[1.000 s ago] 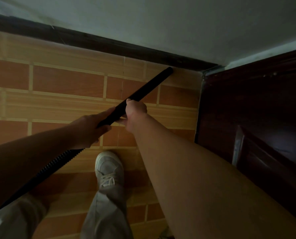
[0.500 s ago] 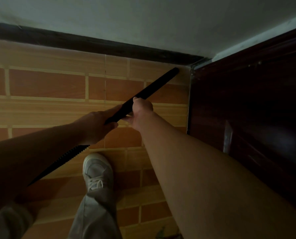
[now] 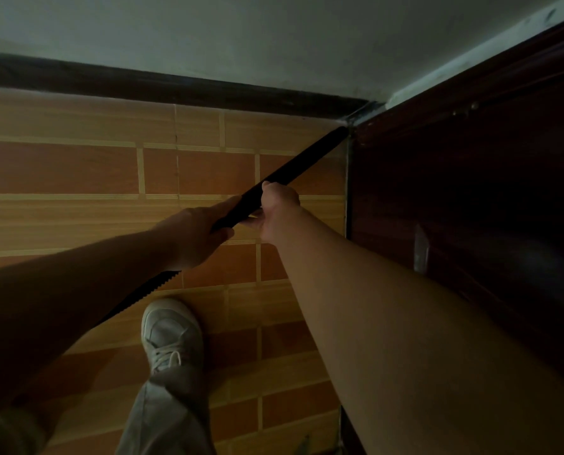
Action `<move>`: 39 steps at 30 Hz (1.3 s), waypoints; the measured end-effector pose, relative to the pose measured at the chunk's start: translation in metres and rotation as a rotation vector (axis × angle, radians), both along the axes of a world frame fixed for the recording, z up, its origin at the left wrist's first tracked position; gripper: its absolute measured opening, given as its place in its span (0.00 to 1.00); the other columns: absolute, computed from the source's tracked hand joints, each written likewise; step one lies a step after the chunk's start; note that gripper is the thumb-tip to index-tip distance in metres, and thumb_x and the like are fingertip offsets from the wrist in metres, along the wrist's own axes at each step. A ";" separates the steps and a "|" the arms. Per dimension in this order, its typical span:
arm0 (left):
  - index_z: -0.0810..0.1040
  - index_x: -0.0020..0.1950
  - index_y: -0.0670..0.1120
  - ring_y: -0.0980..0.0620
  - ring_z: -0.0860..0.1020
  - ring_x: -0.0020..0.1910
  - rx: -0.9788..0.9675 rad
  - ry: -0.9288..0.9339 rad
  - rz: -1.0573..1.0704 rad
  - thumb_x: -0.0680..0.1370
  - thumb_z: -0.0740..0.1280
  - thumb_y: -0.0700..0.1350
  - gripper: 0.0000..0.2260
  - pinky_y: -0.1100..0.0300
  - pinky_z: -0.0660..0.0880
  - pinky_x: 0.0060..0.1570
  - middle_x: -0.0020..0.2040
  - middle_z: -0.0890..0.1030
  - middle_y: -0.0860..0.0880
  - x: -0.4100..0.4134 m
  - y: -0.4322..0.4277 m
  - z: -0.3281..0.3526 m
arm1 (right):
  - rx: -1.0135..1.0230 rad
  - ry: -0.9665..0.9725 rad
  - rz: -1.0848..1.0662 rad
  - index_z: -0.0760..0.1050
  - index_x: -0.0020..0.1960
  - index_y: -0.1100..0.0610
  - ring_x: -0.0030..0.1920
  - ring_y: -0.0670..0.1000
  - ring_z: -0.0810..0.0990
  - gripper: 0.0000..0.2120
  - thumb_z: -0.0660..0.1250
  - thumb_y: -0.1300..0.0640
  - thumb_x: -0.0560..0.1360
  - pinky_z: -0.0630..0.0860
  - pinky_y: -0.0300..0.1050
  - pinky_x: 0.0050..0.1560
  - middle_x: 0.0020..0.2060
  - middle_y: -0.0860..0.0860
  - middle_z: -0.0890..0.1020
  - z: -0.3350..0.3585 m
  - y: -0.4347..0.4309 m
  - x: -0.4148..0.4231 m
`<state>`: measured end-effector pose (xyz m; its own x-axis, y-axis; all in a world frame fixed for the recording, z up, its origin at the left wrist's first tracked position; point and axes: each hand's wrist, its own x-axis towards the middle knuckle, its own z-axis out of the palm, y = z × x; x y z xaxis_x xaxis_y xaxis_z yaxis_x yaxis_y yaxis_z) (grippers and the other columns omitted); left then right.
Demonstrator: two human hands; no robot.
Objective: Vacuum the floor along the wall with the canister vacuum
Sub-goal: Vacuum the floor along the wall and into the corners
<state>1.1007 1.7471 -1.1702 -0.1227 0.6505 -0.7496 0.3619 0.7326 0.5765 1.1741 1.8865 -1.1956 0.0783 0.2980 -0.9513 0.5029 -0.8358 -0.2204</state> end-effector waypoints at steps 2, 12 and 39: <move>0.46 0.80 0.68 0.49 0.82 0.38 0.011 0.015 -0.004 0.85 0.58 0.51 0.29 0.50 0.81 0.40 0.43 0.81 0.49 0.000 -0.001 -0.003 | -0.004 -0.001 -0.005 0.69 0.71 0.59 0.59 0.61 0.80 0.14 0.58 0.57 0.86 0.84 0.64 0.50 0.59 0.59 0.77 0.001 0.000 0.000; 0.44 0.79 0.69 0.51 0.80 0.38 0.048 0.020 0.040 0.85 0.57 0.50 0.29 0.54 0.79 0.37 0.42 0.78 0.49 -0.004 -0.026 0.008 | 0.019 -0.015 0.062 0.69 0.69 0.57 0.59 0.62 0.81 0.13 0.61 0.56 0.85 0.85 0.64 0.47 0.60 0.59 0.78 0.007 -0.023 -0.011; 0.44 0.82 0.61 0.54 0.78 0.40 0.030 -0.044 0.351 0.85 0.58 0.52 0.31 0.64 0.73 0.31 0.59 0.78 0.45 -0.030 -0.205 0.030 | -0.023 -0.031 0.414 0.53 0.82 0.38 0.65 0.63 0.76 0.31 0.61 0.58 0.85 0.83 0.68 0.48 0.71 0.55 0.72 0.041 -0.184 -0.100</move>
